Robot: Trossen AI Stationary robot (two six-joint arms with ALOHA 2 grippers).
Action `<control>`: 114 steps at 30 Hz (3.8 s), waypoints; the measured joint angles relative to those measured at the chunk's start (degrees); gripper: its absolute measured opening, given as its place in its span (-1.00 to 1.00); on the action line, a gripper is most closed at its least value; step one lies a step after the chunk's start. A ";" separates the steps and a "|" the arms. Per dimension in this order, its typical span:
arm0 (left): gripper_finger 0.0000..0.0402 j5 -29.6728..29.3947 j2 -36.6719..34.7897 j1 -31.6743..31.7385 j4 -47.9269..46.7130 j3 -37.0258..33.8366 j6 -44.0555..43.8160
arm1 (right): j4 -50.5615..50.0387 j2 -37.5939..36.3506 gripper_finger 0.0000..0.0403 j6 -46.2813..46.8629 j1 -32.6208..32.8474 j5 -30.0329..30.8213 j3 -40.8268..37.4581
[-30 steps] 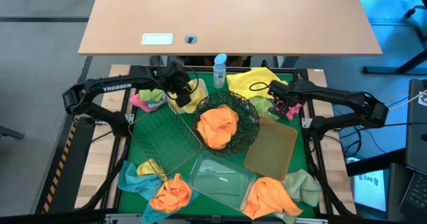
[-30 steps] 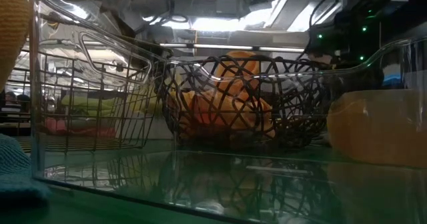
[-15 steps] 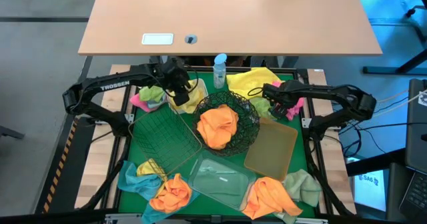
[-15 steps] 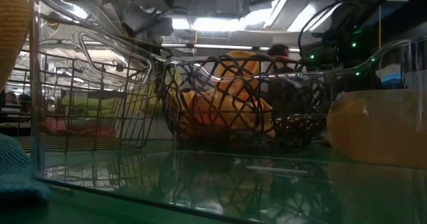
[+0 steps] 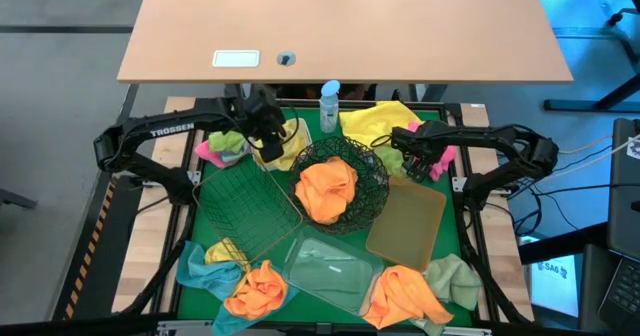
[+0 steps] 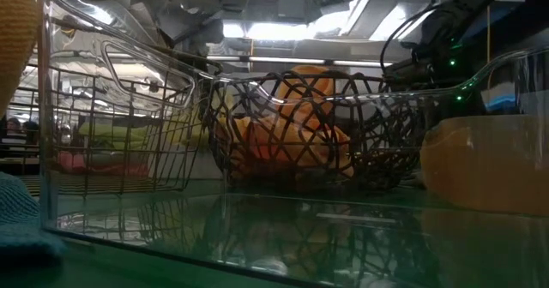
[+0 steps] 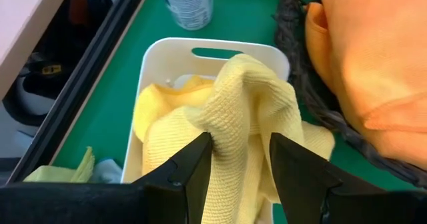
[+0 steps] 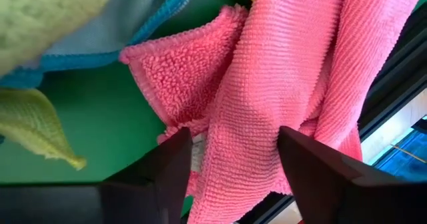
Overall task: Sort microfiber towel by color & place in baskets
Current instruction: Put the right pink towel into the orange bin
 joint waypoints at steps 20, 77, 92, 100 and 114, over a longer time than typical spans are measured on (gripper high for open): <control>-0.27 -0.24 0.00 -0.88 0.01 0.00 -0.11 | -12.52 -2.05 -0.96 0.29 0.02 -0.42 9.63; -0.27 -0.24 -0.02 -0.88 0.20 0.00 -0.11 | -13.70 -14.05 -1.00 40.54 58.97 -7.10 55.69; -0.28 -0.26 -0.02 -0.86 0.18 0.00 -0.01 | -24.94 -9.05 -1.00 52.50 66.03 2.67 39.85; -0.27 -0.26 -0.02 -0.85 -1.52 0.00 -0.01 | -22.60 -9.01 -0.99 57.53 66.03 1.40 21.77; -0.27 -2.61 -7.31 0.78 -11.18 0.00 -0.43 | -11.13 -9.03 -0.99 56.85 66.03 -4.90 9.94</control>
